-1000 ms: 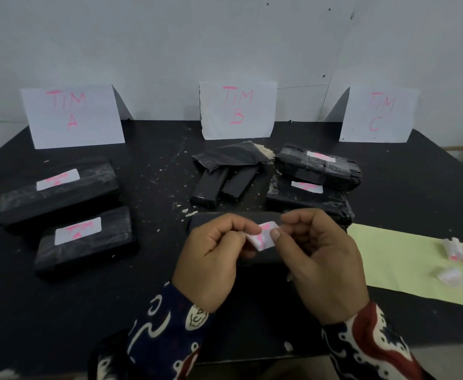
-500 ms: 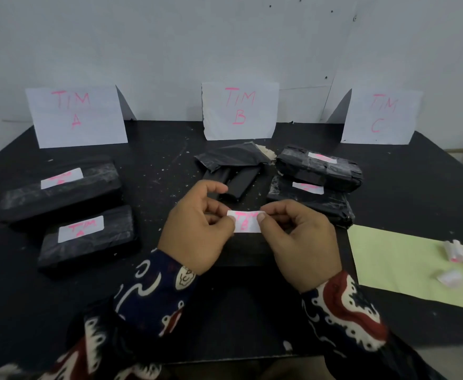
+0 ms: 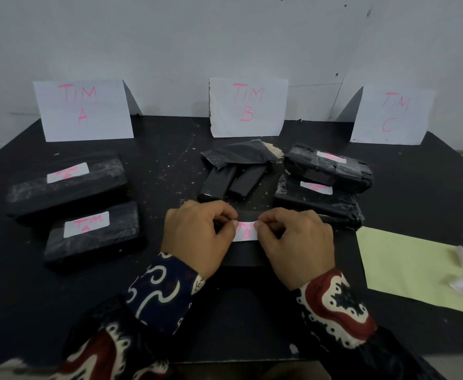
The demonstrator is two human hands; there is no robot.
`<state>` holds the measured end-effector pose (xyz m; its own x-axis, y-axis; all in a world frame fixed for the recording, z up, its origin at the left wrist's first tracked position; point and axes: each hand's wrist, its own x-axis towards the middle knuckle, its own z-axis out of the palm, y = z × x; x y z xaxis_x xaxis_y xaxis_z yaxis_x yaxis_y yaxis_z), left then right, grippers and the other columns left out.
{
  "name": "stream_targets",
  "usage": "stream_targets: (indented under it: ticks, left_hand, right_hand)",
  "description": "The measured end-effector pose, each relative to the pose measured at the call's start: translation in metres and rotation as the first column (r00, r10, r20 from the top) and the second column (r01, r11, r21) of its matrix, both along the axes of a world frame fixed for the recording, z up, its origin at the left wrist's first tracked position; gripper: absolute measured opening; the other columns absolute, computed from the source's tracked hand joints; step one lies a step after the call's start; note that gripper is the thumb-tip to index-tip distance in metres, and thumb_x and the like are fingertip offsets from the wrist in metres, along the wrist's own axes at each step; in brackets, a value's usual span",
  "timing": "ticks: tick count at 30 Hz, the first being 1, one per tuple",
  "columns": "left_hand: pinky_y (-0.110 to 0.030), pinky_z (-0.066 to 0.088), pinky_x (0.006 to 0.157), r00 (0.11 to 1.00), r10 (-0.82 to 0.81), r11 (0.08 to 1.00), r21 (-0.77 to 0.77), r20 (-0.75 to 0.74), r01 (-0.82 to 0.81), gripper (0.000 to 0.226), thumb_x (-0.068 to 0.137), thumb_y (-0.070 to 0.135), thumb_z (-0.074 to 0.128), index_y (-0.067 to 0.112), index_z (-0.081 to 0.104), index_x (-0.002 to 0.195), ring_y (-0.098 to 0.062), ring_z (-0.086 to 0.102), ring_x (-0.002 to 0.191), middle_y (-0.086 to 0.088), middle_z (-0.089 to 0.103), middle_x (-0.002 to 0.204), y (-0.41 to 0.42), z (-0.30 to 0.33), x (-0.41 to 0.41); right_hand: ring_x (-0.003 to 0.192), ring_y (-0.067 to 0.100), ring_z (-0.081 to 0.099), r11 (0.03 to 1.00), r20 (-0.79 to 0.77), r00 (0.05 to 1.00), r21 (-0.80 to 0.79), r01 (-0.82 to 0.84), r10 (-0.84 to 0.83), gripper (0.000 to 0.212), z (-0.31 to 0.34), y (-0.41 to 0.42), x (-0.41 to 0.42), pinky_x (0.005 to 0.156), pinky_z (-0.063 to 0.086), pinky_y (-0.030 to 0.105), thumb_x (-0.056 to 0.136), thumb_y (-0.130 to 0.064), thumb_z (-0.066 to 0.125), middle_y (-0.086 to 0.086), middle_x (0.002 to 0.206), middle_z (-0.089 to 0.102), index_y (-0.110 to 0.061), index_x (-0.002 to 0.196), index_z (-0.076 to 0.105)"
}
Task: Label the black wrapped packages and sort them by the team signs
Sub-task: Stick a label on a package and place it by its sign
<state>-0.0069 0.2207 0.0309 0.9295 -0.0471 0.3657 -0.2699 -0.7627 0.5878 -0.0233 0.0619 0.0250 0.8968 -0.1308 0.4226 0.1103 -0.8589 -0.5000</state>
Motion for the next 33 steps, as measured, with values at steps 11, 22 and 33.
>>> stream_targets:
  ticks: [11,22,33]
  left_hand:
    - [-0.030,0.032,0.079,0.996,0.003,0.991,0.132,0.086,-0.015,0.011,0.078,0.032,0.075,0.035,0.070,0.086,-0.009,0.056,0.084,0.019,0.066,0.072,0.000,-0.009,0.002]
    - [-0.038,0.047,0.083,0.999,0.018,0.999,0.034,0.048,-0.019,0.027,0.081,0.050,0.057,0.031,0.071,0.094,-0.016,0.052,0.099,0.013,0.061,0.102,0.009,-0.017,0.003]
    - [-0.045,0.029,0.108,0.941,-0.339,0.842,0.449,0.010,0.299,0.067,0.092,0.070,0.028,0.028,0.053,0.136,-0.023,0.028,0.142,-0.001,0.035,0.154,0.038,-0.034,-0.021]
  right_hand:
    - [0.078,0.022,0.058,0.988,0.081,0.995,-0.134,0.074,-0.064,0.016,-0.012,0.001,0.000,0.070,0.036,0.034,0.071,-0.037,0.080,-0.012,0.067,0.063,-0.029,0.082,0.071]
    - [0.097,0.027,0.054,0.987,0.124,0.984,-0.075,0.140,-0.130,0.027,-0.020,-0.003,-0.001,0.077,0.040,0.038,0.085,-0.031,0.060,-0.003,0.101,0.065,-0.026,0.110,0.068]
    - [0.135,0.034,0.032,0.922,-0.101,0.995,-0.387,-0.019,-0.022,0.060,-0.026,0.002,-0.028,0.101,0.022,0.050,0.094,-0.066,0.018,0.011,0.150,0.041,-0.039,0.129,0.059]
